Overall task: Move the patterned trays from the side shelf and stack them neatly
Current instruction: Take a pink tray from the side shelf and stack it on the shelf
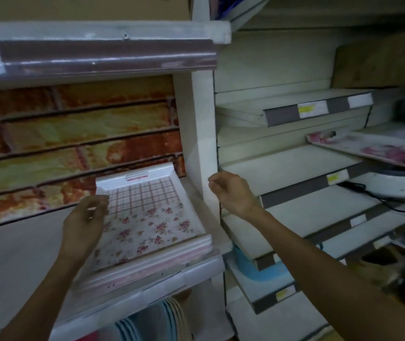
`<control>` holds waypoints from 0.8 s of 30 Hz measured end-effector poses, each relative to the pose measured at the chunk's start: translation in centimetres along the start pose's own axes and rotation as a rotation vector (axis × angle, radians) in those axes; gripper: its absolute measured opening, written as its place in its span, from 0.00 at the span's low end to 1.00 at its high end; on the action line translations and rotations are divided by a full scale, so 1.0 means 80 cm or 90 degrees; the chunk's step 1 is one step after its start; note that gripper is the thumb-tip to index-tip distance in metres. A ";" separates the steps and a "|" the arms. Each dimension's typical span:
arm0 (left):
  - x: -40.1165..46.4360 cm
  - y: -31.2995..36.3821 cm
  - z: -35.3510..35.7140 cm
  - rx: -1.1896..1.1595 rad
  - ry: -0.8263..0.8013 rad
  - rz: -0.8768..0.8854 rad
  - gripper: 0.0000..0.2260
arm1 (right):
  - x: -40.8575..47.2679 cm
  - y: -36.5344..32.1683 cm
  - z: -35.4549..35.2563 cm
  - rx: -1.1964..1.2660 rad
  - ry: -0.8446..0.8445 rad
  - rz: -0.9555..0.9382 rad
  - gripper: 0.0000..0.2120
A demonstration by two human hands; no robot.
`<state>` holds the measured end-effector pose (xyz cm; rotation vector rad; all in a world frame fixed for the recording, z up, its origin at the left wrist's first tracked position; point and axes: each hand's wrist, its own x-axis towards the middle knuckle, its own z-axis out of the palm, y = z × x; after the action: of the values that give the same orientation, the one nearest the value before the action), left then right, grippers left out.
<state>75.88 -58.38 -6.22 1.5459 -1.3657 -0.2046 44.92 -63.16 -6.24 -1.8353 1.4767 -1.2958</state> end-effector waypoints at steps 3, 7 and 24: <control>-0.018 0.045 0.031 -0.110 -0.041 0.023 0.08 | -0.004 0.003 -0.056 0.001 0.055 -0.044 0.06; -0.035 0.098 0.082 -0.192 -0.116 0.021 0.08 | -0.015 0.015 -0.123 0.006 0.092 -0.065 0.06; -0.077 0.340 0.377 -0.442 -0.331 -0.080 0.08 | -0.083 0.145 -0.403 -0.049 0.192 -0.017 0.05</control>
<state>35.62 -65.74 -2.79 1.0108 -1.3710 -1.0980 11.33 -54.27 -3.32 -1.7700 1.6794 -1.6054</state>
